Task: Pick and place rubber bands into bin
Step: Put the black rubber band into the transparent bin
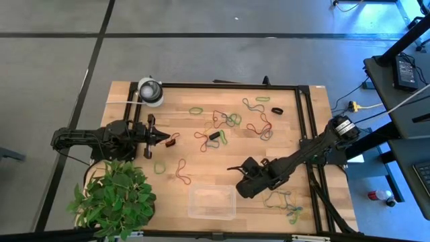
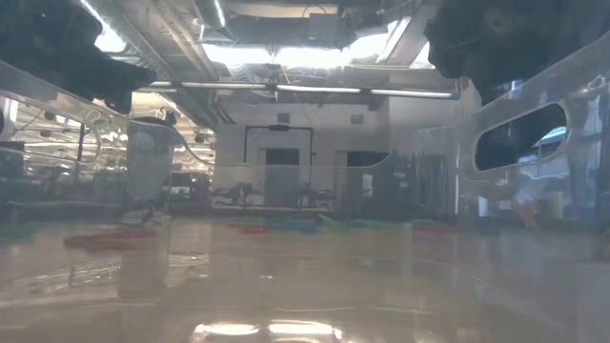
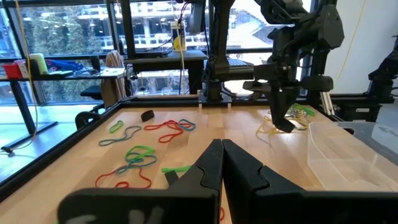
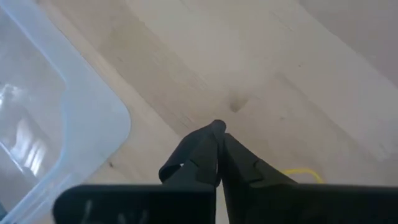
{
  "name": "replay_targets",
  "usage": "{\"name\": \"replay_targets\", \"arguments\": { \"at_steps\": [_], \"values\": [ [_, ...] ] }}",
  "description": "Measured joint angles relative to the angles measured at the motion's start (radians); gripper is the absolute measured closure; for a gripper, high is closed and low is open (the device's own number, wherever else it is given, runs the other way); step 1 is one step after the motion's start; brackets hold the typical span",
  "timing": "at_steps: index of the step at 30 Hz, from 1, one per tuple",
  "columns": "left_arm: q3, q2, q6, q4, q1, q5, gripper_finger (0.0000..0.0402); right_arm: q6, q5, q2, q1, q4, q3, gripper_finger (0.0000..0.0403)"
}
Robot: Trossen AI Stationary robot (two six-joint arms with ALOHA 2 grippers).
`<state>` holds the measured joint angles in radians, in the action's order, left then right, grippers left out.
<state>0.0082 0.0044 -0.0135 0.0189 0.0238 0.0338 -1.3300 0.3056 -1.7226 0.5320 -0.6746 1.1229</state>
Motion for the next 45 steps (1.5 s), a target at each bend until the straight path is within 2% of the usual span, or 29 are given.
{"name": "replay_targets", "arguments": {
  "at_steps": [8, 14, 24, 29, 35, 38, 42, 45],
  "values": [
    [0.0, 0.0, 0.0, 0.0, 0.0, 0.0, 0.0398, 0.0, 0.022, 0.0, -0.018, 0.003, 0.0, 0.0366],
    [0.0, 0.0, 0.0, 0.0, 0.0, 0.0, 0.0398, 0.051, -0.011, 0.0, -0.039, 0.02, 0.0, 0.0394],
    [0.0, 0.0, 0.0, 0.0, 0.0, 0.0, 0.0398, 0.058, -0.015, 0.0, -0.081, 0.02, 0.0, 0.0331],
    [0.0, 0.0, 0.0, 0.0, 0.0, 0.0, 0.0398, 0.103, -0.045, 0.0, -0.097, 0.021, 0.0, 0.0391],
    [0.0, 0.0, 0.0, 0.0, 0.0, 0.0, 0.0398, 0.12, -0.04, -0.001, -0.098, 0.065, 0.0, 0.0397],
    [0.0, 0.0, 0.0, 0.0, 0.0, 0.0, 0.0398, 0.178, -0.031, -0.001, -0.09, 0.195, 0.0, 0.0399],
    [0.0, 0.0, 0.0, 0.0, 0.0, 0.0, 0.0398, 0.25, 0.051, -0.001, -0.051, 0.416, 0.008, 0.04],
    [0.0, 0.0, 0.0, 0.0, 0.0, 0.0, 0.0398, 0.293, 0.126, -0.001, -0.018, 0.415, 0.065, 0.0401]
  ]
}}
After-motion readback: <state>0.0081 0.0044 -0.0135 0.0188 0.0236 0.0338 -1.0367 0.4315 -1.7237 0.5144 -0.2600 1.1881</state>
